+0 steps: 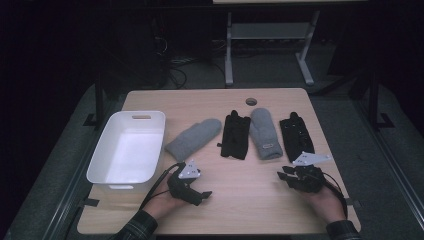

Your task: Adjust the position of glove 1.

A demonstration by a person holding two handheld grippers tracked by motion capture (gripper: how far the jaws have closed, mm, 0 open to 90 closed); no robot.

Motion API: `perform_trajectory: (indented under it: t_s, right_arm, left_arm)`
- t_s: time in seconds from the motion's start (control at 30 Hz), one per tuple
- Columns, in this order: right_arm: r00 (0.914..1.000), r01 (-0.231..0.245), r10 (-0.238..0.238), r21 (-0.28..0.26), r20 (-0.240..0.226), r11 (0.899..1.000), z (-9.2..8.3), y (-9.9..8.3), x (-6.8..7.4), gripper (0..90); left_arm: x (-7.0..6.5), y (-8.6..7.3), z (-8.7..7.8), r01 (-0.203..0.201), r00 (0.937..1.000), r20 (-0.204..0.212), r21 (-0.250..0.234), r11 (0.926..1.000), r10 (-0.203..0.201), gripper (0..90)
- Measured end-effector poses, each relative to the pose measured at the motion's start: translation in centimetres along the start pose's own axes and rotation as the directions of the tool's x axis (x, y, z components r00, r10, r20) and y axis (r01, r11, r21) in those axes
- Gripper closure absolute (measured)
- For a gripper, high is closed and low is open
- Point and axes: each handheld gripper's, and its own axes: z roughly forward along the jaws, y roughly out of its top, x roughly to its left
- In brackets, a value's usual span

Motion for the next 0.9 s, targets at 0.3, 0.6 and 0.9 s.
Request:
perform_trajectory:
  t_s: [0.3,0.6,0.9]
  right_arm:
    - [0.9997,-0.018,0.018,0.003,-0.014,1.0,0.8,3.2,-1.2,89.9]
    - [0.9995,-0.026,0.026,0.001,-0.018,1.0,2.6,6.4,-3.2,89.9]
    - [0.9985,-0.054,0.054,-0.018,-0.007,0.998,4.8,7.5,-5.2,89.9]
  left_arm:
    - [0.0,0.0,0.0,0.001,1.0,0.0,0.002,1.0,-0.001,12.0]
    - [0.0,0.1,0.0,0.001,1.0,0.0,0.007,1.0,-0.001,12.0]
    - [0.1,0.1,0.0,0.0,1.0,0.0,0.007,1.0,0.0,12.0]
